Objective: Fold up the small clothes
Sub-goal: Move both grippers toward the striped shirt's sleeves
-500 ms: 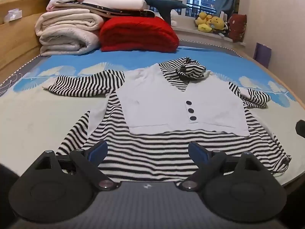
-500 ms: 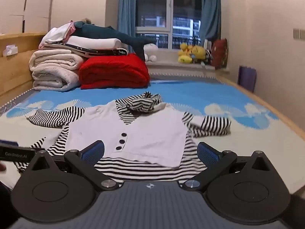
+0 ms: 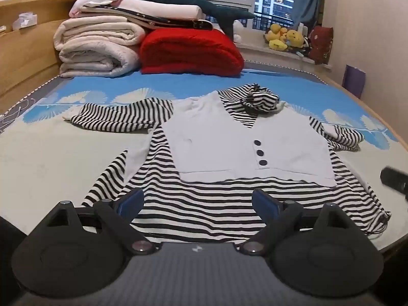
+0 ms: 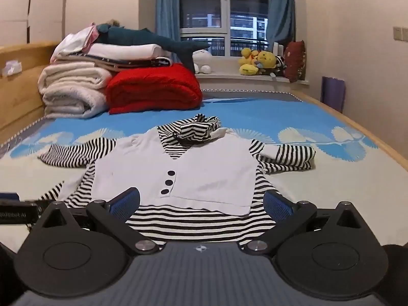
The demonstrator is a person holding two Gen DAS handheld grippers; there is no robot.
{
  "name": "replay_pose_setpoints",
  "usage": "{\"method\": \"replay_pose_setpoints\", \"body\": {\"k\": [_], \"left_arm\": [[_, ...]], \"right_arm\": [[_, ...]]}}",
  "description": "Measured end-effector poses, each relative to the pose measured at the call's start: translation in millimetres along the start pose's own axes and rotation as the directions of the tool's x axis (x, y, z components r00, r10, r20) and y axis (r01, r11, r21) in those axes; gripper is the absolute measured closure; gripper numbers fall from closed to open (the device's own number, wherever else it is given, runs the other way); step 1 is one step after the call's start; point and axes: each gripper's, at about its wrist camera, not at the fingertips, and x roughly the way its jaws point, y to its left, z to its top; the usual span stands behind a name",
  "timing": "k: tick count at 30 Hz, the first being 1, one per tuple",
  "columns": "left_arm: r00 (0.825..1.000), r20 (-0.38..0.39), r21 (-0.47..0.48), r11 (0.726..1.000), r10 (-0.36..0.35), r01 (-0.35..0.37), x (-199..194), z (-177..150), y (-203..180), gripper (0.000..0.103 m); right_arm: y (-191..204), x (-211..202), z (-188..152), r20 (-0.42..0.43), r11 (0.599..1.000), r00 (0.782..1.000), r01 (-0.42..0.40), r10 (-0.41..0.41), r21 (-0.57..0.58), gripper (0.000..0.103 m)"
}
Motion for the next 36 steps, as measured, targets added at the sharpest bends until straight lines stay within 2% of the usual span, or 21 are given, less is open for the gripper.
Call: {"method": "replay_pose_setpoints", "body": {"k": [1, 4, 6, 8, 11, 14, 24, 36], "left_arm": [[1.0, -0.004, -0.02, 1.0, 0.019, -0.019, -0.7, -3.8, -2.6, 0.009], [0.999, -0.029, -0.048, 0.999, 0.018, -0.019, 1.1, -3.3, 0.6, 0.009], [0.999, -0.05, -0.068, 0.997, 0.015, -0.019, 1.6, -3.2, 1.5, 0.009], [0.997, -0.08, -0.07, 0.998, -0.002, -0.003, 4.0, -4.5, 2.8, 0.009], [0.996, -0.086, -0.054, 0.999, -0.014, 0.009, 3.5, -7.3, 1.4, 0.009], [0.997, -0.078, -0.009, 1.0, -0.006, 0.005, 4.6, -6.8, -4.3, 0.009], [0.993, -0.118, -0.031, 0.999, -0.016, 0.012, 19.5, -2.5, -5.3, 0.009], [0.992, -0.124, -0.009, 0.999, -0.036, 0.036, 29.1, -1.1, -22.2, 0.009]], "right_arm": [[-0.4, 2.9, -1.6, -0.015, 1.0, 1.0, -0.014, 0.014, -0.02, 0.001], [7.7, 12.7, -9.3, -0.089, 0.995, 0.993, -0.084, 0.08, -0.047, 0.001], [14.9, 14.9, -11.3, -0.108, 0.993, 0.99, -0.096, 0.089, -0.062, 0.001], [17.3, 19.2, -14.2, -0.12, 0.991, 0.986, -0.125, 0.118, -0.055, 0.001], [22.8, 26.9, -17.6, -0.151, 0.988, 0.978, -0.152, 0.144, -0.04, 0.001], [25.9, 36.6, -19.4, -0.177, 0.99, 0.975, -0.138, 0.131, -0.028, 0.001], [25.8, 56.7, -23.0, -0.249, 0.996, 0.965, -0.085, 0.081, -0.008, 0.001], [18.6, 57.6, -23.5, -0.253, 0.999, 0.967, -0.049, 0.042, -0.022, 0.001]]}}
